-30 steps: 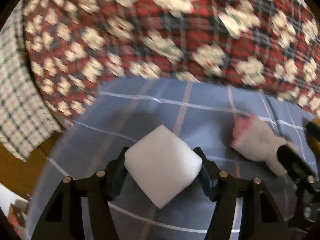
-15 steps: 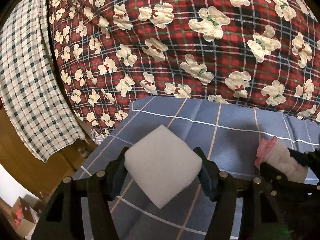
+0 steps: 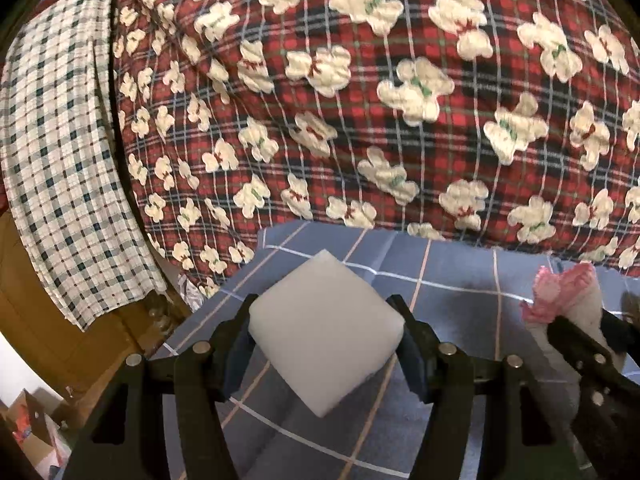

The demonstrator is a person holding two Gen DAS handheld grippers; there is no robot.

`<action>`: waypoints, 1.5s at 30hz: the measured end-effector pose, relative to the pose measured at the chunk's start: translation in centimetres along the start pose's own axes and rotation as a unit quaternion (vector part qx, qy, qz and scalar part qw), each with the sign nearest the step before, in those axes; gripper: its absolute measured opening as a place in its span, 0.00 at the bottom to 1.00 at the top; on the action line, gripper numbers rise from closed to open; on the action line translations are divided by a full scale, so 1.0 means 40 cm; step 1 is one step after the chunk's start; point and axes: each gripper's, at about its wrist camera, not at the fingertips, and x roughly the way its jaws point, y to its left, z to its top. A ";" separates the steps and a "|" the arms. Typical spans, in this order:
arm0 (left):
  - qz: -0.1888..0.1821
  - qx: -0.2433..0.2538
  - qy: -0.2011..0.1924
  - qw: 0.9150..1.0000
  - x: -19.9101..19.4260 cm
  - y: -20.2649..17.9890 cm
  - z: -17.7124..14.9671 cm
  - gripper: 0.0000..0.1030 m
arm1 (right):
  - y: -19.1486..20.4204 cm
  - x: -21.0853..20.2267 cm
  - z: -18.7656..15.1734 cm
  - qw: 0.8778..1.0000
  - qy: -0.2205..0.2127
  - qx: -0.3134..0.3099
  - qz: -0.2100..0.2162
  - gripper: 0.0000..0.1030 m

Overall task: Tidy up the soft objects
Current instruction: 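Lift the sponge block with the left gripper while the right gripper lifts the towel roll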

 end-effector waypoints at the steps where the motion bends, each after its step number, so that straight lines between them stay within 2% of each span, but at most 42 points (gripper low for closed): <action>1: 0.001 -0.001 -0.004 1.000 -0.005 0.001 0.002 0.63 | 0.005 -0.013 -0.002 1.000 -0.009 0.000 -0.003 0.31; 11: 0.011 0.011 -0.042 0.999 -0.060 -0.011 -0.005 0.63 | 0.015 -0.098 -0.042 0.999 -0.033 0.013 -0.015 0.31; 19: 0.002 0.009 -0.044 0.999 -0.099 -0.040 -0.040 0.63 | -0.012 -0.171 -0.083 0.999 -0.036 0.026 -0.024 0.31; 29: -0.060 -0.015 -0.023 0.998 -0.191 -0.107 -0.119 0.64 | -0.062 -0.290 -0.153 0.998 -0.044 0.024 -0.043 0.31; 45: -0.101 0.018 -0.042 0.994 -0.365 -0.252 -0.184 0.64 | -0.179 -0.490 -0.231 0.992 -0.083 0.041 -0.086 0.32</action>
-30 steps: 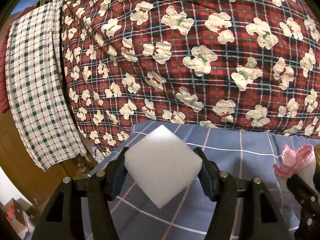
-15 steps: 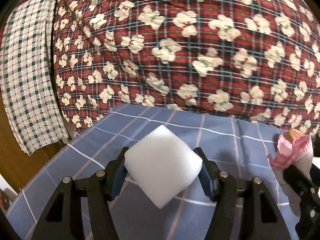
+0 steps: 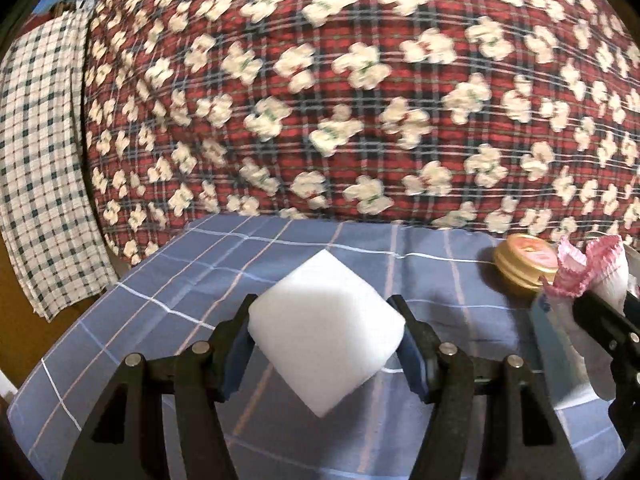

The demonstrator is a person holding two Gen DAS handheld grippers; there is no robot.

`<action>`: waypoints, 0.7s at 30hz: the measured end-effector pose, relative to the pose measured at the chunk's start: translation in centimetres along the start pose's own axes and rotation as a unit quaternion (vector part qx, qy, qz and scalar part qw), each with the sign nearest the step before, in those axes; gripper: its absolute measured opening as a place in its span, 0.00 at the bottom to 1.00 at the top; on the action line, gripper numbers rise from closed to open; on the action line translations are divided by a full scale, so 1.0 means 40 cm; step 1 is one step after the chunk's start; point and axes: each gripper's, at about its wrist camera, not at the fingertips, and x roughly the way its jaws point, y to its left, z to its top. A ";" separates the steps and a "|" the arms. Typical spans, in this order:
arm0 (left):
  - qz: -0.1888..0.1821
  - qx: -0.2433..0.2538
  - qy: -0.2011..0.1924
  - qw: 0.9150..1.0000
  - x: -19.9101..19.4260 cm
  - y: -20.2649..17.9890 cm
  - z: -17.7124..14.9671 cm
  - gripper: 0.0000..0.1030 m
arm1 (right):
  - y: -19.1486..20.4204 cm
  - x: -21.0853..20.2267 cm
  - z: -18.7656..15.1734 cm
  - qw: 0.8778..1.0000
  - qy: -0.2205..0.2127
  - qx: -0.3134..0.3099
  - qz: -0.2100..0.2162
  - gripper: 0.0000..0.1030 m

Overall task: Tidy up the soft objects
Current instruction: 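Lift the sponge block with the left gripper while the right gripper lifts the towel roll, then carry the sponge block and towel roll over the metal tin with both grippers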

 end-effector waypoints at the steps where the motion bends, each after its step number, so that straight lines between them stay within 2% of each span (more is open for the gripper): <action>1: -0.004 0.003 -0.004 1.000 -0.009 -0.012 0.001 0.64 | -0.008 -0.011 -0.001 1.000 -0.003 -0.001 -0.005 0.32; 9: -0.070 0.034 -0.018 0.997 -0.073 -0.142 0.018 0.64 | -0.109 -0.084 -0.009 0.999 -0.013 0.009 -0.047 0.32; 21: -0.126 0.071 -0.030 0.989 -0.129 -0.335 0.049 0.64 | -0.286 -0.177 -0.007 0.994 -0.031 0.028 -0.104 0.32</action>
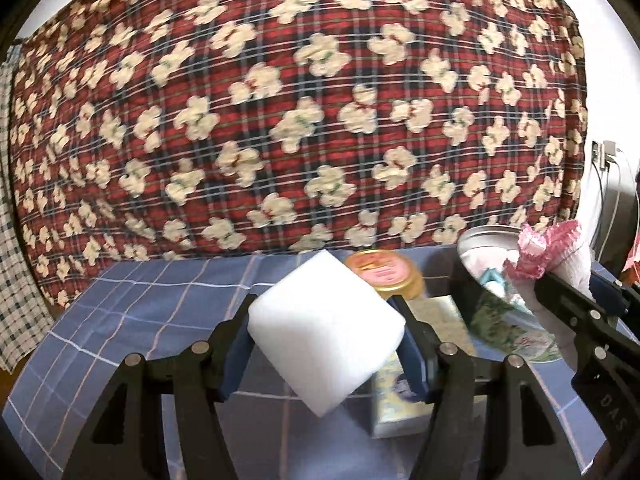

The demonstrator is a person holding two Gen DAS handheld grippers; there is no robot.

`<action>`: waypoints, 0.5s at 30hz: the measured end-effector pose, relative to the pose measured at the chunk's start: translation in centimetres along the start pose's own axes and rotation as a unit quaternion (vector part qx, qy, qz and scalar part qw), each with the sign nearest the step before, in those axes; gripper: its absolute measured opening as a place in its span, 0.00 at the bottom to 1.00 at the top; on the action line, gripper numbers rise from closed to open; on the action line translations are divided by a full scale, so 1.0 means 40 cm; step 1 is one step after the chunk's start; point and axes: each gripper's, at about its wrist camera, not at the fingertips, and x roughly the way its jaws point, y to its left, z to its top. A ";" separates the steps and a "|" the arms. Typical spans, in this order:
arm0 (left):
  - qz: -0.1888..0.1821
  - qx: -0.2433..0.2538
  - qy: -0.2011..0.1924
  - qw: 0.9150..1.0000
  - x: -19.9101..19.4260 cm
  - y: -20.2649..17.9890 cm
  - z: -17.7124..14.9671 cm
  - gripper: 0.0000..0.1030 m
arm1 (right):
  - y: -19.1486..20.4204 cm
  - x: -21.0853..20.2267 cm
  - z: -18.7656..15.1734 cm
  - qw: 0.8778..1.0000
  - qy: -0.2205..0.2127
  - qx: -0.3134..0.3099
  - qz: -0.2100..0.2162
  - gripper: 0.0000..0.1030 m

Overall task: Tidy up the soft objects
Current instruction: 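Carry the sponge block and towel roll over the metal tin with both grippers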

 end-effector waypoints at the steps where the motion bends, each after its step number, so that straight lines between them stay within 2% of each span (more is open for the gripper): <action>1: -0.003 0.002 -0.001 1.000 0.001 -0.015 0.004 0.64 | -0.016 -0.005 0.001 1.000 -0.002 0.002 -0.005 0.32; 15: -0.056 0.023 0.001 0.998 0.034 -0.207 0.045 0.64 | -0.220 0.021 0.016 0.997 0.008 0.024 -0.071 0.32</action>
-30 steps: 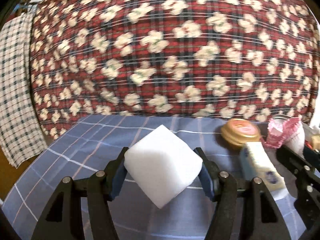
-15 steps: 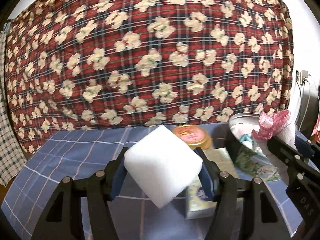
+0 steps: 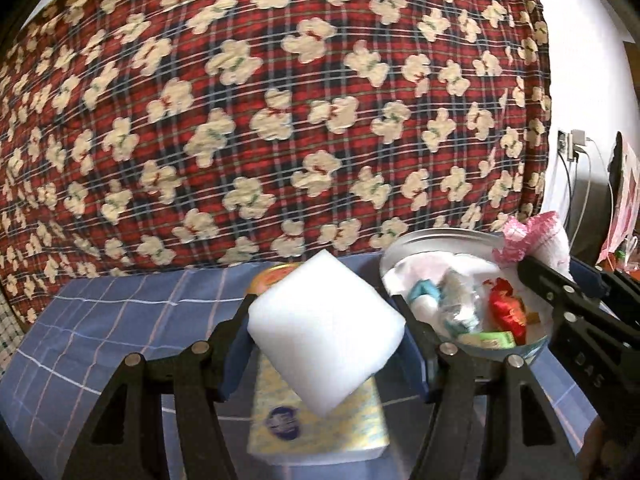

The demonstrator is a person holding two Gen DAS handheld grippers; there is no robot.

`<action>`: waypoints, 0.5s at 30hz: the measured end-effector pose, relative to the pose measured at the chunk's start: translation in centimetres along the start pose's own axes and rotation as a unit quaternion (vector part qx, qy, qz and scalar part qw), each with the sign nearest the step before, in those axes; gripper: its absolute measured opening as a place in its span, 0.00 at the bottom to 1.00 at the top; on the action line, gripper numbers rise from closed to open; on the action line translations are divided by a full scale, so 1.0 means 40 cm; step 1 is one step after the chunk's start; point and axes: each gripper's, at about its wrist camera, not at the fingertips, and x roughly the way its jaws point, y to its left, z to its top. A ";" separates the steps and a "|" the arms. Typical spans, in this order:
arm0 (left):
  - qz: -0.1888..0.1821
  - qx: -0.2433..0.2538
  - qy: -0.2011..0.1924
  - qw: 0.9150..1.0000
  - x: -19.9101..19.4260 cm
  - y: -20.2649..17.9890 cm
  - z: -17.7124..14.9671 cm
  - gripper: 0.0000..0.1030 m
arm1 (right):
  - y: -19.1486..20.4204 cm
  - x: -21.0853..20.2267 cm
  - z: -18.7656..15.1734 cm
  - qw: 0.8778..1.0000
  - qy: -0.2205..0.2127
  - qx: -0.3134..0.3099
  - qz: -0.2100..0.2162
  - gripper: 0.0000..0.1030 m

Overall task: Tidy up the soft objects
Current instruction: 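Carry the sponge block and towel roll over the metal tin with both grippers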

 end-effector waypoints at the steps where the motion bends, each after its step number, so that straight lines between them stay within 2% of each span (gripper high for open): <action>1: -0.002 0.002 -0.001 1.000 0.005 -0.013 0.004 0.64 | -0.015 0.009 0.003 1.000 0.002 0.002 -0.005 0.32; 15: -0.042 0.009 0.002 0.999 0.110 -0.164 0.053 0.64 | -0.175 0.128 0.034 0.998 0.020 0.023 -0.048 0.32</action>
